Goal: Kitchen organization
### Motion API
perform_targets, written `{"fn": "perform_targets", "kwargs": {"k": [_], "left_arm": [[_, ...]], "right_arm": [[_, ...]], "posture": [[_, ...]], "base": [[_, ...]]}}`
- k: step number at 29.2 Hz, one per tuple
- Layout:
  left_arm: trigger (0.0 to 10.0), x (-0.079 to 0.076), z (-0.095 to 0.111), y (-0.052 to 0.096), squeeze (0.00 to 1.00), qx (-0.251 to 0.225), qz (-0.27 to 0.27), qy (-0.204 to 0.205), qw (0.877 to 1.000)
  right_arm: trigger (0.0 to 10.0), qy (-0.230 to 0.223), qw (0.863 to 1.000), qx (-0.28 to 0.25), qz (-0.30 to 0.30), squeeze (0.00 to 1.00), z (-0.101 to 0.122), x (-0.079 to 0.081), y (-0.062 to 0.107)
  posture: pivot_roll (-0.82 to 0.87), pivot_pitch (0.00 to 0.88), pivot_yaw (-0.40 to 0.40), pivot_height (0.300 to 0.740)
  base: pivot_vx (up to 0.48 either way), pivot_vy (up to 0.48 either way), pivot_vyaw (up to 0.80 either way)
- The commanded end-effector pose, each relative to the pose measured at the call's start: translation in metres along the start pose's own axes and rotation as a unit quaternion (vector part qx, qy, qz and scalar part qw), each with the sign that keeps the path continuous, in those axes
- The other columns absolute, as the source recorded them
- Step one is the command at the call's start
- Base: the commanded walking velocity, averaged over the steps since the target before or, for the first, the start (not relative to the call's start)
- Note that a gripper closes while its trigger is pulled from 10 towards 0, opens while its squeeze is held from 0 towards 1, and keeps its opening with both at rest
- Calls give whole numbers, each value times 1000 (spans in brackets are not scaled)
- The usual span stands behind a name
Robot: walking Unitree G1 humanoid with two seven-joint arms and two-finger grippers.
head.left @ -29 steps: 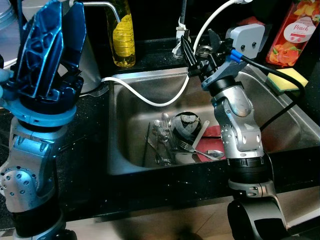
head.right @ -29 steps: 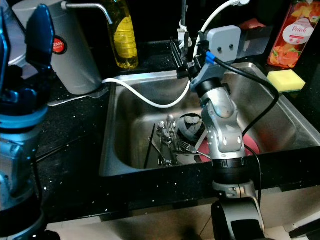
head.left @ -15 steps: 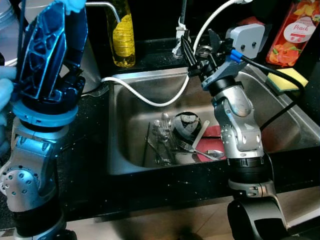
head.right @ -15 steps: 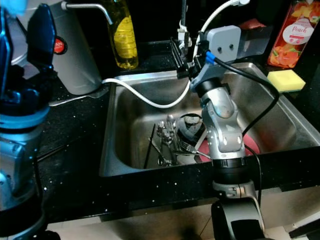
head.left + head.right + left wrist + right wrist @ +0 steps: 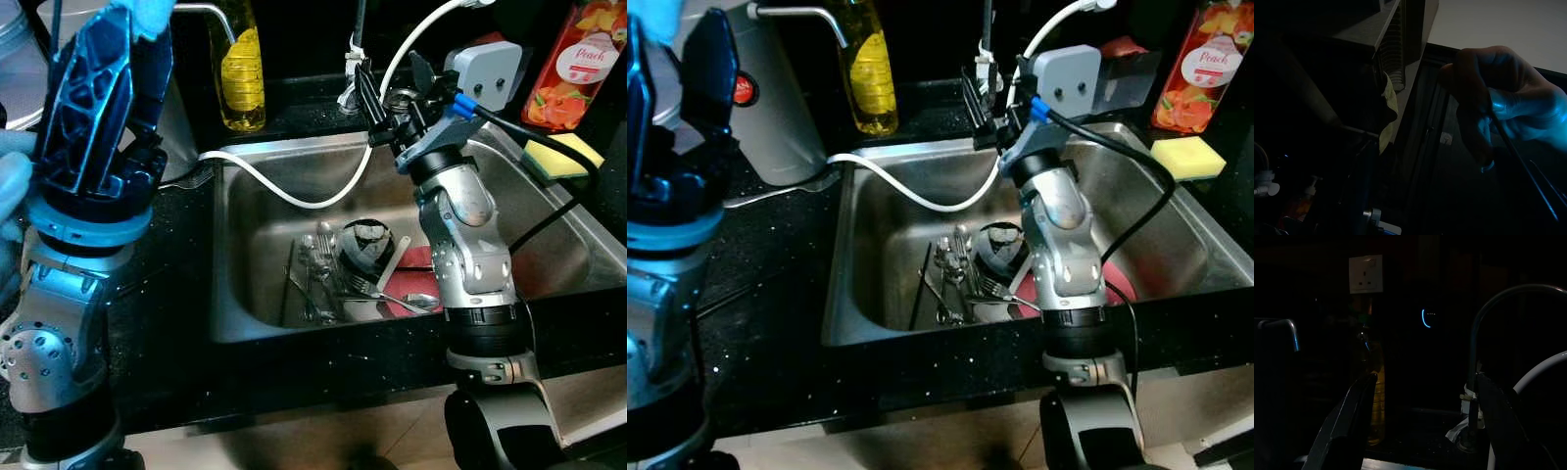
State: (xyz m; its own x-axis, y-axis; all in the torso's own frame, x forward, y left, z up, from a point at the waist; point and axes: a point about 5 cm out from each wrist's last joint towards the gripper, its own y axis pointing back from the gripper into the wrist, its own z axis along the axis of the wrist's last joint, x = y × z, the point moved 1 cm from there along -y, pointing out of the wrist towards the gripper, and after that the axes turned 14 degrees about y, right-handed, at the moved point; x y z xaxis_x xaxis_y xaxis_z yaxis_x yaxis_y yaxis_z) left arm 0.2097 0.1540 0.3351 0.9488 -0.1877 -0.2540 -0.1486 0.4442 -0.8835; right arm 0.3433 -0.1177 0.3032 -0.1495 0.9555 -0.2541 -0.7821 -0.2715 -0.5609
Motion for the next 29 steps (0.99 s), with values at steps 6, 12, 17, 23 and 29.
{"fn": "perform_targets", "kwargs": {"k": [6,12,17,23,29], "left_arm": [[10000,-6,4,-3,0,8,-7,-10,1000],[10000,-8,6,-3,0,10,-8,-10,1000],[10000,-9,6,-4,0,12,-9,-10,1000],[10000,-10,5,-4,0,13,-7,-10,1000],[10000,-10,4,-4,0,13,-6,-12,1000]], "right_arm": [[10000,-3,1000,-6,-4,0,2,0,-2],[10000,-2,1000,-7,-7,0,3,-1,-1],[10000,-2,1000,-7,-9,0,3,-1,-1],[10000,-2,1000,-7,-9,0,3,-1,-1],[10000,-2,1000,-9,-7,0,4,-1,-2]], "posture": [[-32,10,72,740],[-32,16,78,740],[-29,19,78,740],[-25,17,73,740],[-27,14,69,740]], "base": [[0,0,0],[0,0,0],[0,0,0],[0,0,0],[0,0,0]]}}
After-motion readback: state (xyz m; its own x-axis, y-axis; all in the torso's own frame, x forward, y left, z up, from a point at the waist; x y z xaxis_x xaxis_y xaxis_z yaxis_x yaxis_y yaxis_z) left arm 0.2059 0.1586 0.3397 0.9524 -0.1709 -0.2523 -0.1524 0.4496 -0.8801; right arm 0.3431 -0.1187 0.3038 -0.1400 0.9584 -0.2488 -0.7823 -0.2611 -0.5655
